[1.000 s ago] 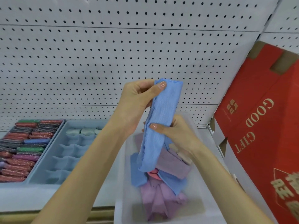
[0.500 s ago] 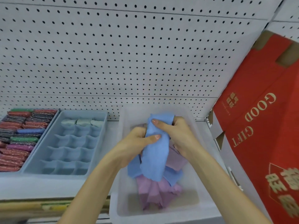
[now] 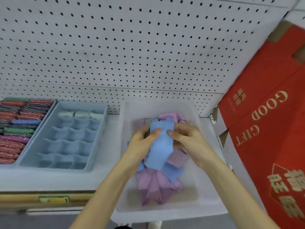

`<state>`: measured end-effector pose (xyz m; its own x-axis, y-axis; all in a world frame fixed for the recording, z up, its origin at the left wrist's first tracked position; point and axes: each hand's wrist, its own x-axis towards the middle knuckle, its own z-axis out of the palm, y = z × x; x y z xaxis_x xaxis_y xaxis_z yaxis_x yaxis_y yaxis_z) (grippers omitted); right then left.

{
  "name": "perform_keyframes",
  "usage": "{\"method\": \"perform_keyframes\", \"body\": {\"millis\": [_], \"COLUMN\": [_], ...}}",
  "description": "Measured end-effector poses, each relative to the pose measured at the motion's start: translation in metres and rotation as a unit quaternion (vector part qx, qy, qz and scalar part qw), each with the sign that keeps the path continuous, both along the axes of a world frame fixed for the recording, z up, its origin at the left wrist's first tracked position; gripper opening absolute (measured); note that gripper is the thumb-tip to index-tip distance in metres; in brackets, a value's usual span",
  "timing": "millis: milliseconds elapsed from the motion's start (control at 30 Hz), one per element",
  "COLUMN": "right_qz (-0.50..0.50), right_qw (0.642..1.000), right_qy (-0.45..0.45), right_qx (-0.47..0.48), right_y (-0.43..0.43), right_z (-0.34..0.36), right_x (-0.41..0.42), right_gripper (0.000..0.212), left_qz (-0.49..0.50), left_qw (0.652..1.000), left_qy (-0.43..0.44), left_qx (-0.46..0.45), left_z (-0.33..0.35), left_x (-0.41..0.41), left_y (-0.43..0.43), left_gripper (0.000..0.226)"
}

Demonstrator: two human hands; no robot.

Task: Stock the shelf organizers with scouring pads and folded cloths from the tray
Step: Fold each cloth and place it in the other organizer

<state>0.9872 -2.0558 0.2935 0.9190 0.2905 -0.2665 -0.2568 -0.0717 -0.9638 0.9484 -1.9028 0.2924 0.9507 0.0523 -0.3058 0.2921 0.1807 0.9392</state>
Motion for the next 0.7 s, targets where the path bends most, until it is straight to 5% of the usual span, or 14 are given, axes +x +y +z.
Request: {"method": "perform_keyframes", "body": {"millis": [267, 467, 633, 700], "right_qz": [0.018, 0.035, 0.058, 0.044], "right_qw": [0.999, 0.985, 0.966, 0.957], "right_qy": [0.005, -0.103, -0.252, -0.286], "right_qx": [0.030, 0.134, 0.005, -0.026], "right_y": [0.004, 0.003, -0.001, 0.000], "right_z": [0.005, 0.032, 0.052, 0.054], "right_x": [0.002, 0.005, 0.013, 0.013], "right_gripper": [0.023, 0.035, 0.040, 0.033], "left_qz": [-0.004, -0.064, -0.096, -0.081], "left_qw": [0.998, 0.987, 0.958, 0.943], "left_qy": [-0.050, -0.136, -0.238, -0.264], "left_qx": [0.044, -0.062, 0.126, 0.186], "left_z": [0.006, 0.029, 0.049, 0.053], "left_x": [0.010, 0.015, 0.018, 0.020], "left_y": [0.016, 0.032, 0.039, 0.037], "left_gripper": [0.016, 0.026, 0.052, 0.040]}}
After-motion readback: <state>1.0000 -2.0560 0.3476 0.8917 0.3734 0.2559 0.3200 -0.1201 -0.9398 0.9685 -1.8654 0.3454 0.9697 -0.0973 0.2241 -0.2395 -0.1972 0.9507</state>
